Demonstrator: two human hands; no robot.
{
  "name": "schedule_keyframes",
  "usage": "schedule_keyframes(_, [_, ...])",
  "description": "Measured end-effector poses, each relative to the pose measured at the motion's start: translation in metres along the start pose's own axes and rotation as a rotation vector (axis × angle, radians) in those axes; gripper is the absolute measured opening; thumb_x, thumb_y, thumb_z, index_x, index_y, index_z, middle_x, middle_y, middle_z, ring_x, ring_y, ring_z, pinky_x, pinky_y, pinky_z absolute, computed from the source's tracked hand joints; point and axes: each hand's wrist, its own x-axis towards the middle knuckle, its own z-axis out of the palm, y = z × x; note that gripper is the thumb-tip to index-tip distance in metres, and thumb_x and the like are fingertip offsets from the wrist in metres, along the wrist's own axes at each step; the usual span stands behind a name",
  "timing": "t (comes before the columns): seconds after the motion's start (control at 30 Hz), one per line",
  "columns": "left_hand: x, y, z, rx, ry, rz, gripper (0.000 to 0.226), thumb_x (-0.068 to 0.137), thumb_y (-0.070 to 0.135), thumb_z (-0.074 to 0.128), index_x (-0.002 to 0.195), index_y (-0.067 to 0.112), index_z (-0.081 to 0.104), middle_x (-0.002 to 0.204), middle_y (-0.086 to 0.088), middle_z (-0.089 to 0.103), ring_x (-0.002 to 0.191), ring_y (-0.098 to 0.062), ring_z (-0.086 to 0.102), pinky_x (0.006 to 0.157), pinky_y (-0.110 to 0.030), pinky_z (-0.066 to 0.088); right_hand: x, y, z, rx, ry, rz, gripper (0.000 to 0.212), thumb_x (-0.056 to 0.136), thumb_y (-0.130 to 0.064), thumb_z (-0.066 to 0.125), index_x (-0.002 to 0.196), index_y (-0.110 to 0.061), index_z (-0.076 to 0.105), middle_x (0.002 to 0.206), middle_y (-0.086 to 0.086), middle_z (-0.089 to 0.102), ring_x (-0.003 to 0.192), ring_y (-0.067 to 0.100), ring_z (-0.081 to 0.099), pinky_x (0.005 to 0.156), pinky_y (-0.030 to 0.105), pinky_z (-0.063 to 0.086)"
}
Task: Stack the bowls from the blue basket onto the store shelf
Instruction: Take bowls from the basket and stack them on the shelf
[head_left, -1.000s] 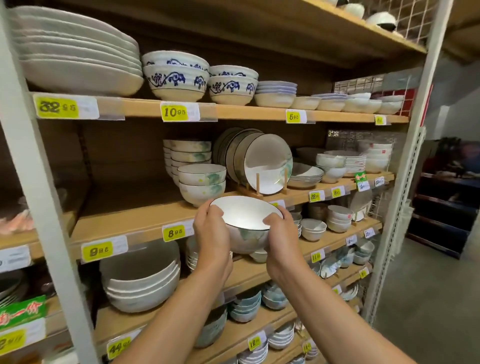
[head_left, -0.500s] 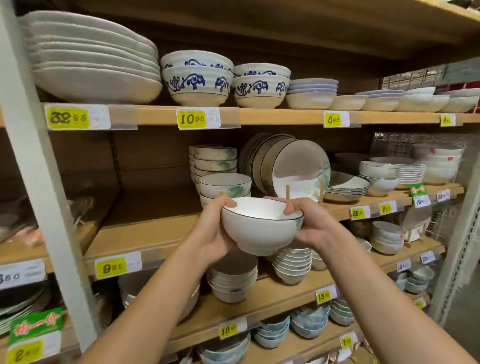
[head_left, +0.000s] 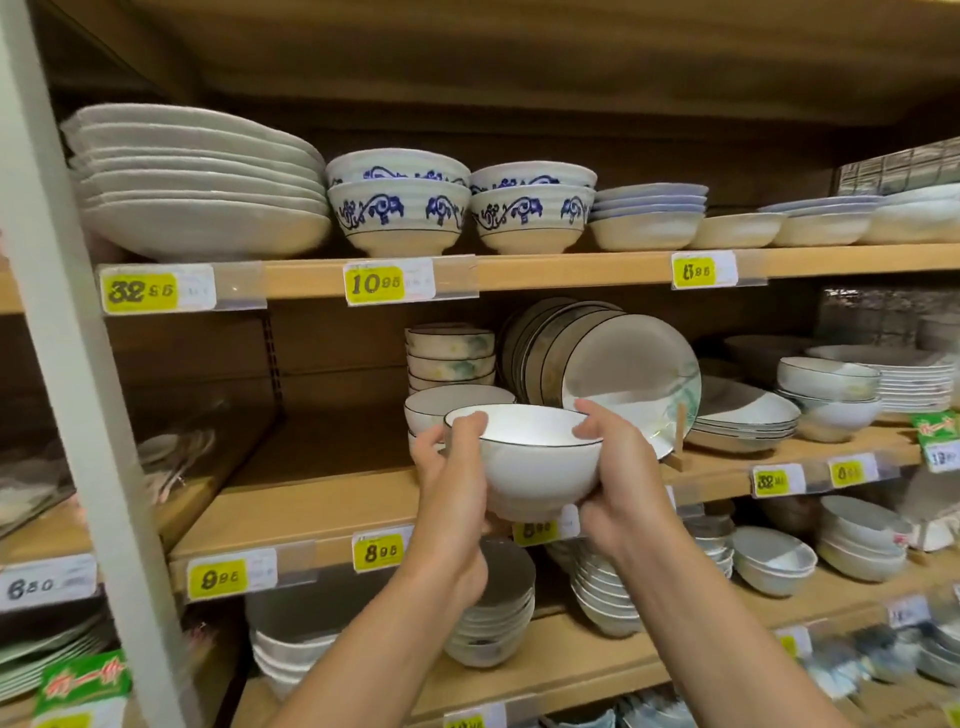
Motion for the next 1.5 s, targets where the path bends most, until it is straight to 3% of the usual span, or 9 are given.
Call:
schedule_keyframes(0.27, [0.019, 0.023, -0.009, -0.026, -0.213, -0.205, 0.043, 0.088, 0.043, 0.044, 0.112, 0.018, 0.069, 0.104, -0.008, 0.075, 0.088, -0.022, 0.072, 0.063, -0.032, 0.054, 0.029, -0.024, -0.015, 0.01, -0.224, 0.274, 0.059, 0.059, -0.009, 0.041, 0.112, -0.005, 0.065, 0.113, 0.021, 0.066, 0.09, 0.039, 0.061, 0.079, 0.04, 0.05])
schedule_keyframes(0.47, [0.011, 0.016, 0.003, -0.016, -0.036, -0.094, 0.034, 0.09, 0.038, 0.041, 0.104, 0.017, 0.064, 0.087, -0.006, 0.077, 0.067, -0.015, 0.073, 0.046, -0.023, 0.05, 0.029, -0.023, -0.017, 0.037, -0.23, 0.269, 0.034, 0.082, -0.015, 0.046, 0.111, -0.007, 0.062, 0.101, 0.016, 0.067, 0.089, 0.033, 0.062, 0.076, 0.04, 0.05])
schedule_keyframes(0.6, [-0.006, 0.006, 0.013, 0.095, 0.094, 0.084, 0.035, 0.093, 0.048, 0.042, 0.123, 0.033, 0.05, 0.111, -0.002, 0.068, 0.095, -0.021, 0.069, 0.071, -0.035, 0.057, 0.008, 0.003, -0.031, -0.046, -0.268, -0.016, 0.038, 0.085, -0.041, 0.059, 0.116, -0.02, 0.062, 0.106, 0.002, 0.072, 0.103, 0.021, 0.067, 0.072, 0.032, 0.055])
schedule_keyframes(0.77, [-0.022, -0.003, 0.012, 0.172, 0.025, 0.154, 0.077, 0.066, 0.074, 0.049, 0.137, 0.047, 0.035, 0.137, 0.008, 0.046, 0.122, -0.016, 0.05, 0.105, -0.049, 0.044, 0.019, -0.003, -0.025, 0.028, -0.223, 0.124, 0.048, 0.084, -0.035, 0.058, 0.127, -0.015, 0.056, 0.118, 0.015, 0.067, 0.107, 0.032, 0.065, 0.084, 0.042, 0.053])
schedule_keyframes(0.9, [0.0, 0.005, 0.006, 0.263, 0.057, 0.222, 0.048, 0.082, 0.066, 0.036, 0.12, 0.043, 0.056, 0.136, 0.004, 0.045, 0.12, -0.01, 0.048, 0.109, -0.046, 0.039, 0.041, -0.008, -0.012, 0.075, -0.214, 0.167, 0.061, 0.081, -0.027, 0.056, 0.138, -0.011, 0.044, 0.122, 0.016, 0.063, 0.107, 0.032, 0.064, 0.079, 0.038, 0.051])
schedule_keyframes(1.0, [0.029, 0.021, 0.003, 0.336, 0.073, 0.277, 0.029, 0.087, 0.064, 0.031, 0.098, 0.049, 0.053, 0.135, 0.003, 0.045, 0.117, -0.01, 0.051, 0.11, -0.043, 0.037, 0.056, -0.019, 0.011, -0.014, -0.284, 0.08, 0.018, 0.086, -0.027, 0.05, 0.095, -0.015, 0.059, 0.081, 0.004, 0.066, 0.074, 0.018, 0.064, 0.062, 0.028, 0.045])
schedule_keyframes(1.1, [0.063, 0.033, -0.003, 0.443, 0.06, 0.344, 0.026, 0.099, 0.054, 0.023, 0.093, 0.05, 0.048, 0.121, 0.013, 0.043, 0.104, 0.006, 0.045, 0.1, -0.029, 0.034, 0.078, -0.031, 0.039, -0.034, -0.241, -0.004, 0.021, 0.092, -0.023, 0.044, 0.079, -0.017, 0.059, 0.06, -0.003, 0.067, 0.059, 0.011, 0.065, 0.051, 0.019, 0.048])
schedule_keyframes(1.27, [0.116, 0.041, -0.009, 0.595, 0.125, 0.37, 0.048, 0.1, 0.052, 0.016, 0.133, 0.03, 0.044, 0.142, -0.002, 0.036, 0.139, -0.019, 0.028, 0.105, -0.033, 0.024, 0.12, -0.025, 0.069, -0.174, -0.143, -0.045, 0.03, 0.096, -0.031, 0.036, 0.099, -0.015, 0.062, 0.092, 0.007, 0.068, 0.081, 0.018, 0.063, 0.057, 0.027, 0.046])
schedule_keyframes(1.5, [0.154, 0.024, -0.03, 0.634, 0.086, 0.291, 0.065, 0.095, 0.056, 0.014, 0.14, 0.024, 0.049, 0.15, -0.007, 0.042, 0.143, -0.023, 0.029, 0.118, -0.047, 0.023, 0.15, 0.002, 0.08, -0.428, -0.036, -0.046, 0.049, 0.095, -0.034, 0.028, 0.121, -0.007, 0.059, 0.12, 0.015, 0.062, 0.109, 0.033, 0.057, 0.101, 0.048, 0.045])
